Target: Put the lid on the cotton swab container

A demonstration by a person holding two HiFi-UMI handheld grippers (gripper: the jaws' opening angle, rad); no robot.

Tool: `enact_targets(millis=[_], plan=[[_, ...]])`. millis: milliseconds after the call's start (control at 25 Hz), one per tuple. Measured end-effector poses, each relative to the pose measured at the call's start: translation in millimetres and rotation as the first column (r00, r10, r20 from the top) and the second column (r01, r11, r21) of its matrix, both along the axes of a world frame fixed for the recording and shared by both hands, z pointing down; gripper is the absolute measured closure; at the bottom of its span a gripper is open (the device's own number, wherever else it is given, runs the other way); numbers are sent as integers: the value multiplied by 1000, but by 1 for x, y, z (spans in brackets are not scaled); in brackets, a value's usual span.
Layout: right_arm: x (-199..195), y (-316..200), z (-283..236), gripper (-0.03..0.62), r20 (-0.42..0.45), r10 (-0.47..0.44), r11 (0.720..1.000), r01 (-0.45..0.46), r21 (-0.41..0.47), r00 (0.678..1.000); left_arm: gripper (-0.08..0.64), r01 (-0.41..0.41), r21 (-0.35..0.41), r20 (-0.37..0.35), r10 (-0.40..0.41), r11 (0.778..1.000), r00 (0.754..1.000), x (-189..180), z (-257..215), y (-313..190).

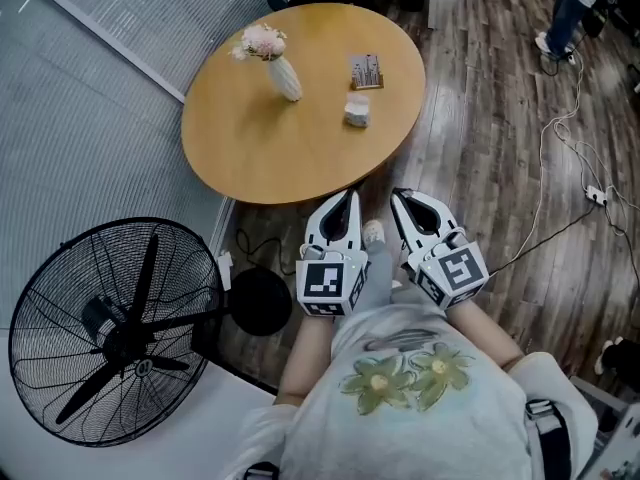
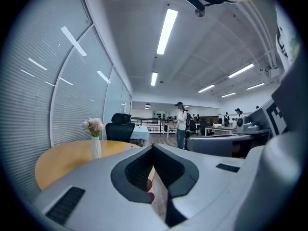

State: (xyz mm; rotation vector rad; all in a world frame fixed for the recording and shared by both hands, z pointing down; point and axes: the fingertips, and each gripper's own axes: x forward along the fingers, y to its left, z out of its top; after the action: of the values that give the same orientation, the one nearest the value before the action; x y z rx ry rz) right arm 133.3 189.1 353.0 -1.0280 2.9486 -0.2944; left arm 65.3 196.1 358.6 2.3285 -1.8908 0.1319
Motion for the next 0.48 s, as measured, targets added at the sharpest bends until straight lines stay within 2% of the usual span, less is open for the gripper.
enact_targets(millis=[200,280,360,440,480], plan=[[-6,-12,5,587,-13,5,1000,-5,1,1000,557,27,-6,3,-27,1000,1000,-12,4,-11],[-8,-20,7,536,-13,7,1000,-7,-3,1000,502,23,-5,6,-23,1000,1000,-14,5,-18],[-10,-28,8,531,-11,10,1000,-11,-9,1000,449,16,-1,10,-16,1000,1000,-16,7,-26],[-13,-37,8,469,-6,15,1000,-15,-13,1000,405,7,-2,10,-7,1000,1000,-19,9,-34],[-15,-42,9,466,-3,16,1000,-16,-15,1000,385,4,-3,10,-4,1000,1000,-22,11,-39]])
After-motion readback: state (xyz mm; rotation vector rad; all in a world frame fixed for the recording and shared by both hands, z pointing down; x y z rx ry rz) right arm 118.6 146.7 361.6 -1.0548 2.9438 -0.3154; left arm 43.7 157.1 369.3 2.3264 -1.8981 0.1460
